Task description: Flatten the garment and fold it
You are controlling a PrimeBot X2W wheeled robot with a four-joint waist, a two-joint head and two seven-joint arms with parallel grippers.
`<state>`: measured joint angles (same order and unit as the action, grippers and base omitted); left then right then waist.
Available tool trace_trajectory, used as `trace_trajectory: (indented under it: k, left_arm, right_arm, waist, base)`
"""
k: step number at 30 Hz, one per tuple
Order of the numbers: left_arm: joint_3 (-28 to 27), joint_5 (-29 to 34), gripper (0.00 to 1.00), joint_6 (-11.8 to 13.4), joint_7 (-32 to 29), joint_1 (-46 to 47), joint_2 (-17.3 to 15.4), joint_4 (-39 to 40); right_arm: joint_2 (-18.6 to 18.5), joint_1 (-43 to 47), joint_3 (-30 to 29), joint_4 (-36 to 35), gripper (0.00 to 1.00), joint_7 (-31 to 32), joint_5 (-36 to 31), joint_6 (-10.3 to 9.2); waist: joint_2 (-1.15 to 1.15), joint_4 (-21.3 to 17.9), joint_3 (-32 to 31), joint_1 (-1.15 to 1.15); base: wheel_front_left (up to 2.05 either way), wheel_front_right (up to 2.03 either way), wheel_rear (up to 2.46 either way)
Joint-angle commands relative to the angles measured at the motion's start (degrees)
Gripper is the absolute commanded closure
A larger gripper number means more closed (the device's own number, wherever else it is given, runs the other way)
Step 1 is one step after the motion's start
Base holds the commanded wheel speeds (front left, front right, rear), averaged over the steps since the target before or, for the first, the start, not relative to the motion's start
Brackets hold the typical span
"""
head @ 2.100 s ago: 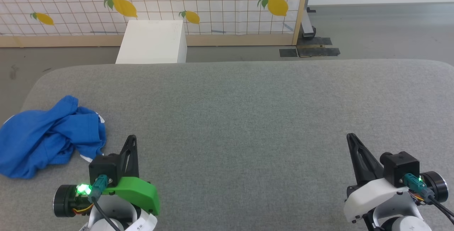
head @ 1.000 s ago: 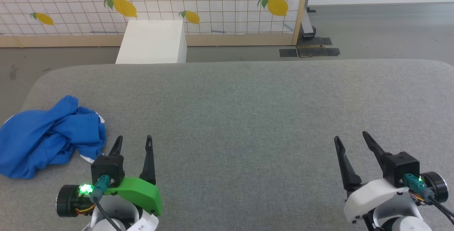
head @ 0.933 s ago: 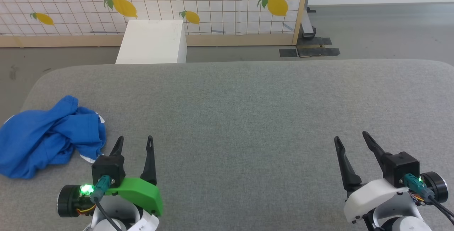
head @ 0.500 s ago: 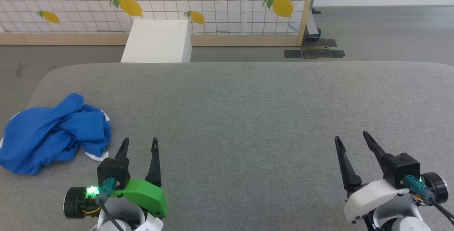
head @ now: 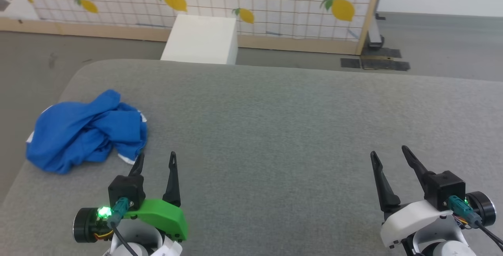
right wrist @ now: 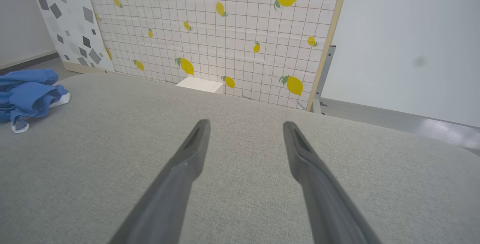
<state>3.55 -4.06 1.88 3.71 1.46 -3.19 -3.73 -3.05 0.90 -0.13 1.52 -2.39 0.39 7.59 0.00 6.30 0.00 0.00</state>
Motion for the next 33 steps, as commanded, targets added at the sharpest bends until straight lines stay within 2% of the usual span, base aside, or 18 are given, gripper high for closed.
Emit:
trace_trajectory:
  k: [1,18,33]
  left_arm:
    - [0.21,-0.76,0.00,0.45,0.65,1.18,-0.29,-0.39]
    - [1.12,-2.29,0.00,1.40,2.65,1.41,-0.80,-1.86]
    - [1.85,-3.47,0.00,2.57,4.40,1.26,-0.73,-2.81]
  right_arm:
    - [0.05,-0.65,0.10,0.27,0.00,-0.61,-0.09,-0.03]
    - [0.07,-1.14,0.39,1.14,0.00,-1.75,-0.44,-0.04]
    - [0.09,-1.62,0.51,1.86,0.00,-2.86,-0.56,-0.05]
  waist:
    - [0.00,1.66,0.04,0.00]
    - [0.00,10.35,0.07,0.00]
    - [0.00,15.00,0.13,0.00]
  base:
    - [0.00,0.00,0.00]
    - [0.00,0.00,0.00]
    - [-0.04,-0.04,-0.04]
